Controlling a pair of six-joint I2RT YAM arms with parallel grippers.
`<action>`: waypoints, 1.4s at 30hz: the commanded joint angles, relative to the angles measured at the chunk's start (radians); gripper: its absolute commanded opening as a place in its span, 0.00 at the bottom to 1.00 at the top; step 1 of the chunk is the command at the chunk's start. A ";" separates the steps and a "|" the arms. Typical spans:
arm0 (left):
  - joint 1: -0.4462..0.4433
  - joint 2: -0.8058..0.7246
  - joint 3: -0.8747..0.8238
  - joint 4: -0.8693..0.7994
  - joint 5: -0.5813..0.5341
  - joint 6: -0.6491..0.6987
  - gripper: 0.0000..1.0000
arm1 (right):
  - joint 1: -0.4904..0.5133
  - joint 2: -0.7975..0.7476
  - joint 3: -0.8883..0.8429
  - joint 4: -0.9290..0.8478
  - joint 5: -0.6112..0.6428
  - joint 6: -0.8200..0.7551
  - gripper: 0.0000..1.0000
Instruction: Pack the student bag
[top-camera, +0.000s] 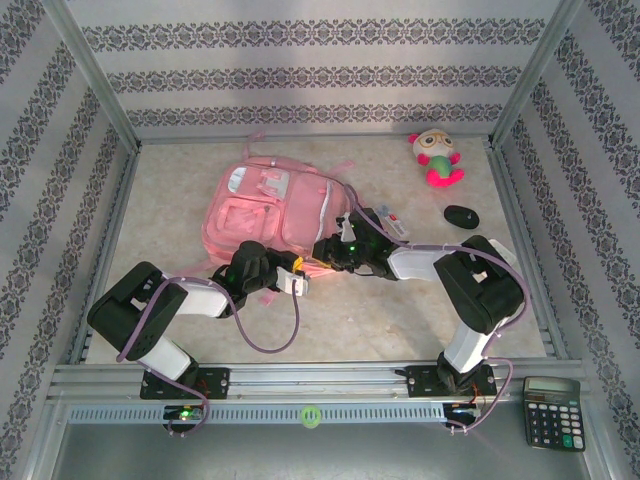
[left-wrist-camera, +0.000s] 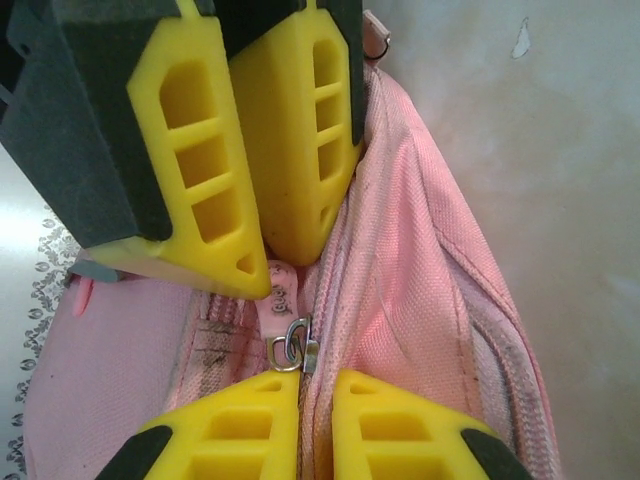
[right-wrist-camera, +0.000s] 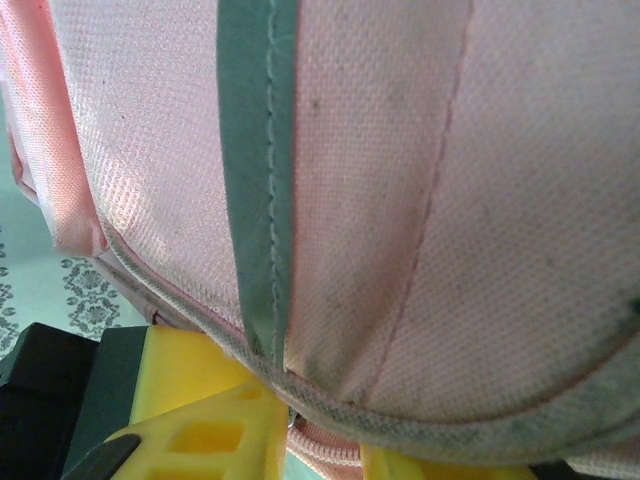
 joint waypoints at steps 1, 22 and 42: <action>-0.033 -0.009 -0.006 0.048 0.048 0.023 0.00 | 0.027 0.025 0.020 0.160 0.017 0.048 0.29; -0.039 -0.034 -0.017 0.047 -0.005 0.027 0.00 | 0.248 -0.092 0.232 -0.649 0.810 0.047 0.06; -0.063 -0.081 -0.024 0.116 -0.031 -0.063 0.00 | 0.171 -0.172 0.230 -0.595 0.414 0.039 0.45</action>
